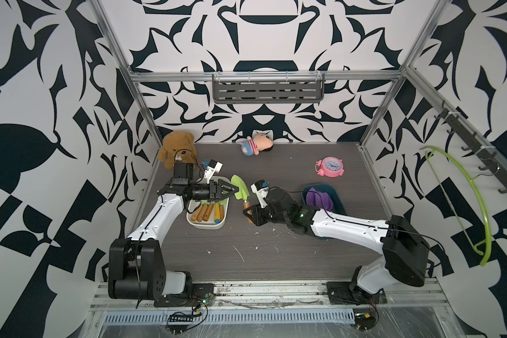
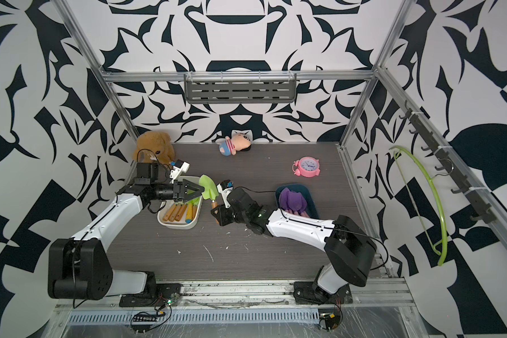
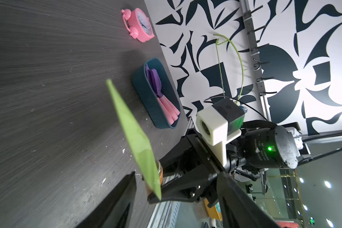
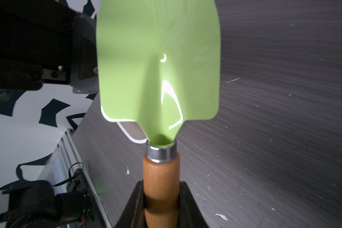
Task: Sort the small shovels by color and place them into the storage box
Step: Pick up the shovel from the center of the board, then place the shovel at the center of the board.
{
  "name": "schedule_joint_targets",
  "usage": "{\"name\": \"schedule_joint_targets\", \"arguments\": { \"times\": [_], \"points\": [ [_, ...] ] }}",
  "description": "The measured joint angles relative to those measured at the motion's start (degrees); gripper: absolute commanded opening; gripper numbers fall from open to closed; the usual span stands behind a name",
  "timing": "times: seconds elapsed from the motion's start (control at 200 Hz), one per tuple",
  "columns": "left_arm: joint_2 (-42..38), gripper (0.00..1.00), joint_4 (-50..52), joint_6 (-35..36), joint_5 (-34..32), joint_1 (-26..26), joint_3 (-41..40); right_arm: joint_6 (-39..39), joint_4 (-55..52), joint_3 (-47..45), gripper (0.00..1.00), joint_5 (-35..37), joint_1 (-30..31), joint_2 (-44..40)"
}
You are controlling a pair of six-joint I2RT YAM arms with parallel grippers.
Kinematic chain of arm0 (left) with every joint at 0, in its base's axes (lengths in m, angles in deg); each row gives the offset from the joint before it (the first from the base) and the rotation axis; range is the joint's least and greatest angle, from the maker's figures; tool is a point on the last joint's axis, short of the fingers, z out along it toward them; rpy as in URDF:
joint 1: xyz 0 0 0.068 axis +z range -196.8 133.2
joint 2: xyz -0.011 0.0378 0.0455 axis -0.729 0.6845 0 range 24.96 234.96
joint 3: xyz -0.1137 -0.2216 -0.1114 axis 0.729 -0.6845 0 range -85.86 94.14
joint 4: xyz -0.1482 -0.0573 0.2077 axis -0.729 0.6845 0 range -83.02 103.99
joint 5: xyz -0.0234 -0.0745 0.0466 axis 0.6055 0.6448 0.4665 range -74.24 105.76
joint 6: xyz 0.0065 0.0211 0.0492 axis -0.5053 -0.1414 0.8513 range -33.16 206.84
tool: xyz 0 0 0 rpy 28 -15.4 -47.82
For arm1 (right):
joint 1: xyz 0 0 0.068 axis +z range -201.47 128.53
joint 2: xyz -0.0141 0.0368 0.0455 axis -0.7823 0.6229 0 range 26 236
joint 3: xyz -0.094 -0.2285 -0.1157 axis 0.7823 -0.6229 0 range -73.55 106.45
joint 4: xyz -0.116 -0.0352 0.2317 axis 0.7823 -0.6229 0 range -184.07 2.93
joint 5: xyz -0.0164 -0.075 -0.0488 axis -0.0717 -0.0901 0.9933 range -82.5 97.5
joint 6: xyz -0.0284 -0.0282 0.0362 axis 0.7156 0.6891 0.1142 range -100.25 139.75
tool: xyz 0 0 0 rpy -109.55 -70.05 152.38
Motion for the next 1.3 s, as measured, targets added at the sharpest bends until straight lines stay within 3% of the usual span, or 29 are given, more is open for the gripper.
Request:
{"name": "schedule_joint_targets", "arguments": {
  "times": [0.35,0.395,0.51,0.61,0.89,1.125,1.3],
  "points": [
    [0.74,0.0,-0.59,-4.2,-3.23,-0.37,0.74,0.61,1.88,0.0,0.0,0.2,0.04,0.07],
    [0.74,0.0,-0.11,-5.11,-4.37,-0.39,0.74,1.4,1.57,0.0,0.0,0.81,0.04,0.07],
    [0.7,0.0,1.07,-4.66,-6.14,-0.61,0.85,1.77,0.61,0.0,0.25,1.49,0.13,0.07],
    [0.52,0.0,5.05,-1.33,-7.52,-0.81,2.16,1.92,0.15,0.0,0.34,1.97,0.31,0.07],
    [-0.02,0.0,20.46,22.88,-24.52,-3.17,11.23,1.57,-8.24,1.55,0.38,4.7,-2.23,-4.39],
    [0.37,0.0,29.49,46.27,-40.79,-15.8,13.81,-2.49,-13.94,6.93,0.38,2.16,-9.42,-7.23],
    [3.06,0.0,31.74,55.6,-49.57,-21.94,14.16,-10.51,-18.95,10.51,0.38,-2.12,-14.4,-7.3]
  ]
}}
